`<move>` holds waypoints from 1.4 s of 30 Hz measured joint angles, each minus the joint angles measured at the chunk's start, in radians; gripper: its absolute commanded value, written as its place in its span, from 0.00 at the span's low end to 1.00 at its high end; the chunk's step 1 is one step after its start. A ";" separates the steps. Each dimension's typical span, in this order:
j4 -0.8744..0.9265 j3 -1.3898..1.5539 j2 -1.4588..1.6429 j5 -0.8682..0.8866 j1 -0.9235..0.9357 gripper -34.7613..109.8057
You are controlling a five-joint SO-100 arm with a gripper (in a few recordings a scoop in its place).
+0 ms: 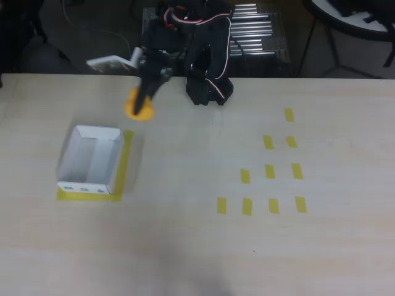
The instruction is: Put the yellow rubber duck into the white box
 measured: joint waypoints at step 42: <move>-0.434 -0.133 -1.012 -0.037 0.399 0.25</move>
